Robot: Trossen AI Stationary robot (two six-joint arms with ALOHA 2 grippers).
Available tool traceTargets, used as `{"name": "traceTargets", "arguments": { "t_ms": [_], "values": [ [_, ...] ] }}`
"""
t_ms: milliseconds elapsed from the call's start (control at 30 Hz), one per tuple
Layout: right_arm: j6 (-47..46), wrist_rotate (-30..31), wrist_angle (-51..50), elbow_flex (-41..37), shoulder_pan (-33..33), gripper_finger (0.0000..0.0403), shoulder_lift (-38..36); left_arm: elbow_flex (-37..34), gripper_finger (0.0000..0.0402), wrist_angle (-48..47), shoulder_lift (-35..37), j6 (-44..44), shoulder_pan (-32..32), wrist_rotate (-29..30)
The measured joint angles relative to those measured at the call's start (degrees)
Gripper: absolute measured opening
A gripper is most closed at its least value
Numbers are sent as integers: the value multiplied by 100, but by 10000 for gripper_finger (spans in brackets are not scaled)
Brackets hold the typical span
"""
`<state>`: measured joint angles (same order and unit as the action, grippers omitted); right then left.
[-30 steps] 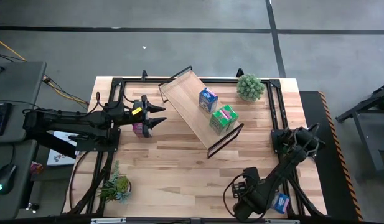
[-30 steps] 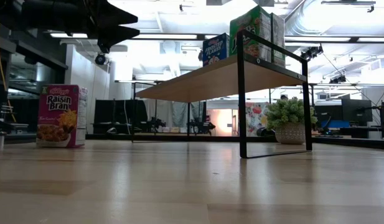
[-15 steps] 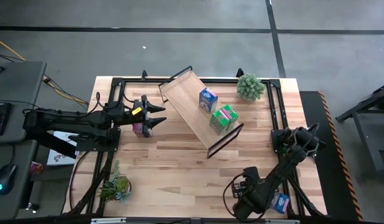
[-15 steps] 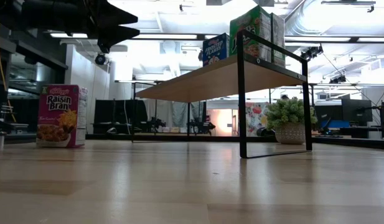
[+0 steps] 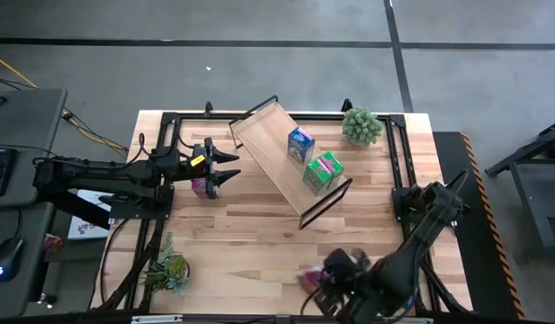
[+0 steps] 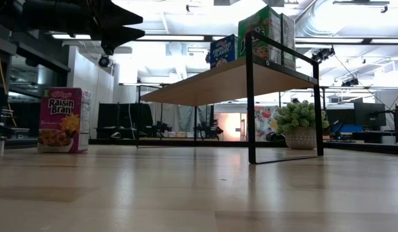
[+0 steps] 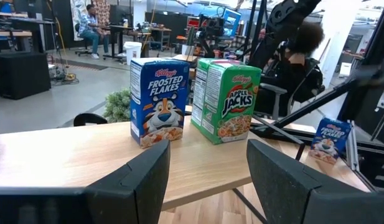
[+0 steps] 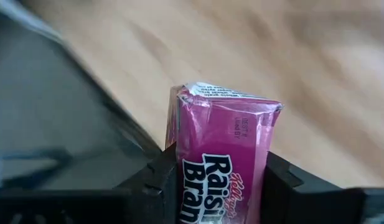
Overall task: Stack cereal on shelf
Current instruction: Put the bottom purple cereal box on the shelf
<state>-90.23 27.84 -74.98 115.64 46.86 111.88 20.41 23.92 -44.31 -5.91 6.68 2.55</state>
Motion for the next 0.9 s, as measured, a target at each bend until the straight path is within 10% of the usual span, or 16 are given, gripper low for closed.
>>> {"name": "traceTargets", "arguments": {
  "t_ms": [233, 533, 900],
  "values": [
    [3835, 1923, 321, 1770, -899, 134, -1, 0, 204, -6, 0, -143, 0, -2],
    [6637, 2146, 924, 1674, -3543, 134, -456, 1, 204, -42, 0, -151, 1, -102],
    [7426, -1838, 1220, 1672, -7229, 134, -287, 1, 204, 277, -2, 261, -11, -55]
  ]
}}
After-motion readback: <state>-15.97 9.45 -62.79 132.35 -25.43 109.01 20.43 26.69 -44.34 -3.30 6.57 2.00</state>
